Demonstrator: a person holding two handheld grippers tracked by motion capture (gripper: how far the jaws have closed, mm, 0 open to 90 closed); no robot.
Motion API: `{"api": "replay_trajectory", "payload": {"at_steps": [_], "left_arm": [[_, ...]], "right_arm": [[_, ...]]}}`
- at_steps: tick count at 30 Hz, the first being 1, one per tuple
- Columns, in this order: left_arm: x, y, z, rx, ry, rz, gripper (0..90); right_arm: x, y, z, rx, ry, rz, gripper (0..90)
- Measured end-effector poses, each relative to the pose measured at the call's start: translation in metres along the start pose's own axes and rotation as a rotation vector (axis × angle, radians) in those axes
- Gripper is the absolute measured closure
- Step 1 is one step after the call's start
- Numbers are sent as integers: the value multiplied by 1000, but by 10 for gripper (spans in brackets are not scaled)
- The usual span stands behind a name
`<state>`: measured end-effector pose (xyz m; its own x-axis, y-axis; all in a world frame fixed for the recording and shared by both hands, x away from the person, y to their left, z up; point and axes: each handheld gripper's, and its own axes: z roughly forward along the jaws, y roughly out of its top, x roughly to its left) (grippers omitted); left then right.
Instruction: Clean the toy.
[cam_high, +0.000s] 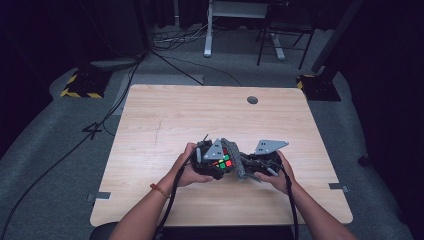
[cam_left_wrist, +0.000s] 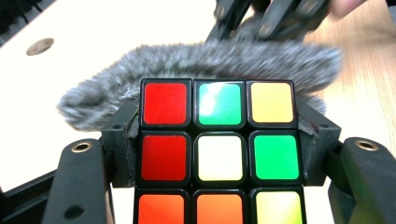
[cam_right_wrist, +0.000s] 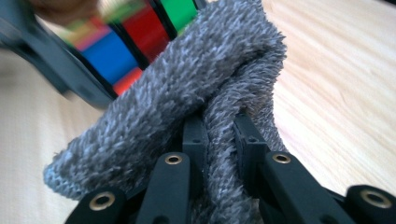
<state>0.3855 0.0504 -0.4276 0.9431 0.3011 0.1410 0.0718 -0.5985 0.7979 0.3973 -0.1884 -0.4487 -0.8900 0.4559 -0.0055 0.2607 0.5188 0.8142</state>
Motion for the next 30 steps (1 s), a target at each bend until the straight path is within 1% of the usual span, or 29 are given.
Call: {"api": "replay_trajectory", "payload": {"at_steps": [2,3,4,5,6,7,9,10,12,15,18,19,20,21,23,24,26,28,30], "left_arm": [[0,2,-5,-37,-3,2,332],[0,3,-7,-54,-10,-1,332],[0,4,-10,-72,-7,0,332],[-1,4,-11,-85,-6,-2,332],[-1,5,-12,-98,-18,-8,332],[0,4,-12,-102,-22,-11,332],[0,3,-11,-96,-20,-11,331],[1,2,-11,-96,-21,-11,331],[2,1,-11,-116,-36,-31,329],[4,0,-11,-109,-35,-30,328],[6,-2,-12,-105,-38,-38,327],[6,-3,-11,-101,-45,-42,325],[6,-3,-11,-95,-43,-39,324],[6,-4,-10,-78,-38,-34,324],[6,-5,-7,-55,-30,-30,323],[6,-5,-6,-53,-29,-33,324],[5,-3,-5,-42,-19,-20,326],[4,-2,-4,-34,-9,-23,326],[3,-1,-4,-24,-6,-14,326]], "right_arm": [[-2,-3,3,27,0,11,781],[-3,-3,4,34,3,13,781],[-3,-4,6,47,7,11,781],[-2,-4,7,51,10,9,781],[-1,-4,8,52,23,11,781],[0,-4,8,41,36,14,781],[2,-2,5,-7,62,12,782],[3,-1,3,-29,64,16,782],[3,1,-1,-50,63,15,783],[1,0,-4,-82,78,40,784],[1,1,-7,-99,67,40,787],[2,2,-7,-101,67,39,787],[2,2,-8,-107,69,36,787],[2,2,-9,-110,71,34,787],[1,3,-10,-123,76,42,787],[1,3,-11,-125,75,43,787],[1,3,-11,-121,65,37,788],[1,3,-12,-124,58,36,790],[1,3,-14,-130,55,31,791]]}}
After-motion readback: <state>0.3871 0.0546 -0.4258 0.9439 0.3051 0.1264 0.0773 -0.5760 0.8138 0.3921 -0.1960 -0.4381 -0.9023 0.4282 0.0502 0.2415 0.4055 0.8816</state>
